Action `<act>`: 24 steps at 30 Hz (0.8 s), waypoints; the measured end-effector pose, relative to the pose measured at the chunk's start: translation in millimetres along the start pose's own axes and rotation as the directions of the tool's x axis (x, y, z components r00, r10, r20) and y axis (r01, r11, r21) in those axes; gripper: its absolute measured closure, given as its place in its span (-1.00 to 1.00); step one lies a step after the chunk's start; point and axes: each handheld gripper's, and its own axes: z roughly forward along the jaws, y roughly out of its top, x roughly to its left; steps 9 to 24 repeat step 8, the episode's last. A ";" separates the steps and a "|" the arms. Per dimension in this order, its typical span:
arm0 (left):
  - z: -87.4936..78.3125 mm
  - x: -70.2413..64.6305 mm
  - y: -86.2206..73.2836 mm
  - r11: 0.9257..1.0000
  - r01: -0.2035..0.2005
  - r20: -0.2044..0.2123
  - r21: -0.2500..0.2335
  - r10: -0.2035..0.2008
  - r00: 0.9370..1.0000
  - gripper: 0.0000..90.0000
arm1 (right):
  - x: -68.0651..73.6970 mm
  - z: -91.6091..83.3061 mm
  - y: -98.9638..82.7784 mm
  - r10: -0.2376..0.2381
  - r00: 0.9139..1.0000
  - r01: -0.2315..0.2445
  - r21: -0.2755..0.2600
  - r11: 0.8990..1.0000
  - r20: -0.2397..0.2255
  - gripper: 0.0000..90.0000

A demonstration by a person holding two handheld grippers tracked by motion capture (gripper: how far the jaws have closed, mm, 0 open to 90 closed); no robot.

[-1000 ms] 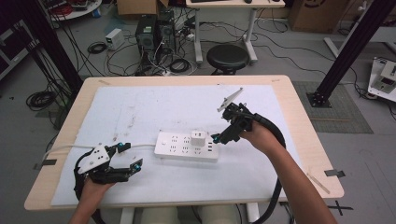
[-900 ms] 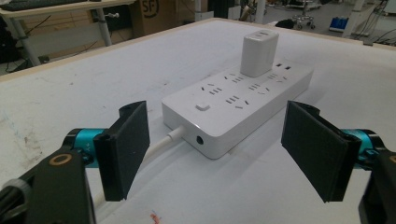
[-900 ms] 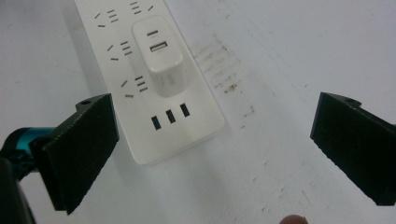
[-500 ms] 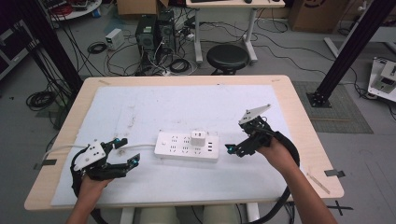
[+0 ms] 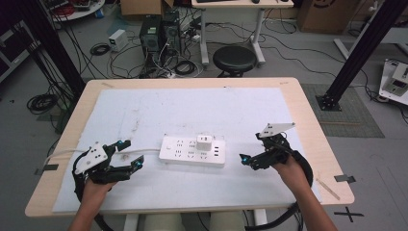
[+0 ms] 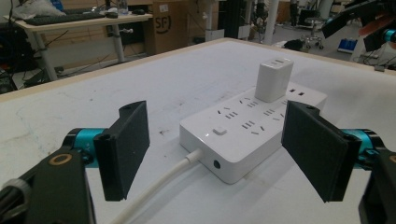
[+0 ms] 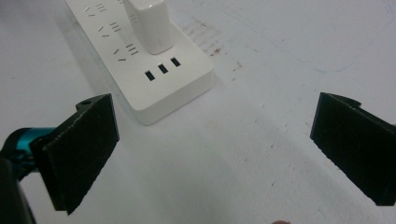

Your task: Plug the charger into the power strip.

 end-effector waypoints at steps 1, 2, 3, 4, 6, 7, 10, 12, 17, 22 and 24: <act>0.0 0.0 0.0 1.000 0.000 0.000 0.000 0.000 1.000 -0.48 | 0.3 -0.1 -1.6 0.005 1.000 -0.005 0.001 1.000 0.000 -0.98; 0.3 -0.3 0.4 1.000 -0.002 -0.001 0.002 0.002 1.000 -0.48 | 0.2 0.3 -3.1 0.005 1.000 -0.005 0.000 1.000 0.001 -0.98; 0.3 -0.3 0.4 1.000 -0.002 -0.001 0.002 0.002 1.000 -0.48 | 0.2 0.5 -4.3 0.007 1.000 -0.007 0.001 1.000 0.001 -0.98; 0.5 -0.4 0.7 1.000 -0.003 0.000 0.002 0.003 1.000 -0.48 | 0.2 0.5 -4.3 0.007 1.000 -0.007 0.001 1.000 0.001 -0.98; 1.0 -0.9 1.2 1.000 -0.004 0.000 0.002 0.004 1.000 -0.48 | 0.3 0.6 -6.5 0.016 1.000 -0.016 -0.002 1.000 0.003 -0.98; 1.0 -0.9 1.2 1.000 -0.004 0.000 0.002 0.004 1.000 -0.48 | 0.1 0.5 -6.7 0.018 1.000 -0.018 -0.004 1.000 0.003 -0.98; 1.2 -0.9 1.3 1.000 -0.005 0.001 0.002 0.005 1.000 -0.48 | 0.1 0.5 -6.7 0.018 1.000 -0.018 -0.004 1.000 0.003 -0.98; 1.2 -0.9 1.3 1.000 -0.005 0.001 0.002 0.005 1.000 -0.48 | 0.1 0.5 -6.7 0.018 1.000 -0.018 -0.004 1.000 0.003 -0.98; 1.2 -0.9 1.3 1.000 -0.005 0.001 0.002 0.005 1.000 -0.48 | 0.1 0.5 -6.7 0.018 1.000 -0.018 -0.004 1.000 0.003 -0.98; 1.2 -0.9 1.3 1.000 -0.005 0.001 0.002 0.005 1.000 -0.48 | 0.1 0.5 -6.7 0.018 1.000 -0.018 -0.004 1.000 0.003 -0.98; 1.2 -0.9 1.3 1.000 -0.005 0.001 0.002 0.005 1.000 -0.48 | 0.1 0.5 -6.7 0.018 1.000 -0.018 -0.004 1.000 0.003 -0.98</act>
